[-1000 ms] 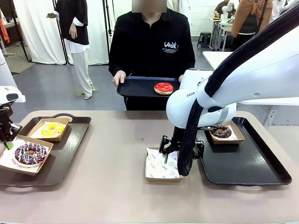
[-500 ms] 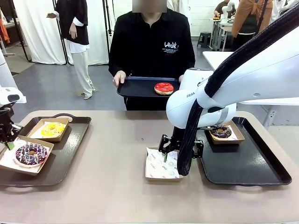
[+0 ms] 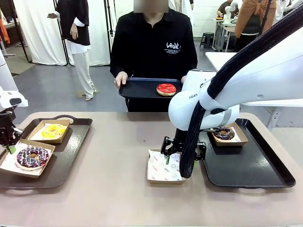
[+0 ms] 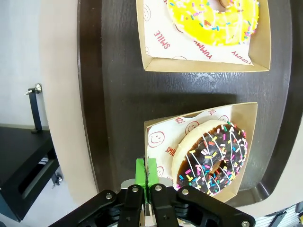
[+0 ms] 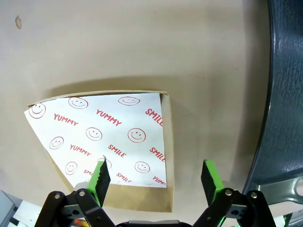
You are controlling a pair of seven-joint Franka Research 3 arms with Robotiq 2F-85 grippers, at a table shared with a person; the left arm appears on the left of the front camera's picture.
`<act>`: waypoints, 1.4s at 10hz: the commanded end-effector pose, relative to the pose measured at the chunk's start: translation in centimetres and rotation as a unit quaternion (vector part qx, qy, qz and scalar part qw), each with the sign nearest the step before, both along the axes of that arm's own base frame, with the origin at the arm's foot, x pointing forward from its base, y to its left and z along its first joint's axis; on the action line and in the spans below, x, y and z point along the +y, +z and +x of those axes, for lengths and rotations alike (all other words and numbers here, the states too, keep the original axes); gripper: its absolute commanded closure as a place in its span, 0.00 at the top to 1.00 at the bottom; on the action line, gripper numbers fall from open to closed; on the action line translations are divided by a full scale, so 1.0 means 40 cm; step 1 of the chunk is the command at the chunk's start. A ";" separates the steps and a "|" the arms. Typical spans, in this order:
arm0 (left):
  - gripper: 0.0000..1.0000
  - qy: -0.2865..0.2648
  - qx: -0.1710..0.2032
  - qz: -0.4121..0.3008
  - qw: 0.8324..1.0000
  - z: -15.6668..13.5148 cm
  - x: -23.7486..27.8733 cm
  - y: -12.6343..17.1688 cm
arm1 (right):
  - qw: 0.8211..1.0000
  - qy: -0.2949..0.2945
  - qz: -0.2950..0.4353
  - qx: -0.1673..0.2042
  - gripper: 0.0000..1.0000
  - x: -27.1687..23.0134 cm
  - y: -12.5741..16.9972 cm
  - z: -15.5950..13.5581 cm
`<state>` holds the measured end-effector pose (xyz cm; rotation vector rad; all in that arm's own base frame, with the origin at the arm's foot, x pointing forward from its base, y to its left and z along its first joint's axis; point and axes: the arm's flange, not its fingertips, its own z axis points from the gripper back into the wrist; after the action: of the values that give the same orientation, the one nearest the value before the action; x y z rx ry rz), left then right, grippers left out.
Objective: Individually package the donuts and arrange them on the tray.
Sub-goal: Place the picked Paper togo box on the Handle tray while simultaneously picking up another Paper togo box from the table with the other hand.
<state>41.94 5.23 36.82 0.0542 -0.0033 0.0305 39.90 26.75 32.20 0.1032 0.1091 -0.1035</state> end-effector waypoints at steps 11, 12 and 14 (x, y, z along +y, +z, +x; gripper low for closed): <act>1.00 0.008 -0.013 -0.005 1.000 -0.002 0.020 0.020 | 1.000 -0.020 -0.005 -0.010 0.00 0.004 -0.021 -0.008; 1.00 0.008 -0.014 -0.007 1.000 -0.003 0.022 0.022 | 1.000 -0.020 -0.005 -0.010 0.00 0.004 -0.021 -0.008; 1.00 0.009 -0.024 -0.020 0.999 -0.010 0.025 0.030 | 1.000 -0.019 -0.007 -0.010 0.00 0.006 -0.019 -0.009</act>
<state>42.14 5.96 37.73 0.0443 -0.0260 0.0512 39.90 26.72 32.00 0.1026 0.1067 -0.1133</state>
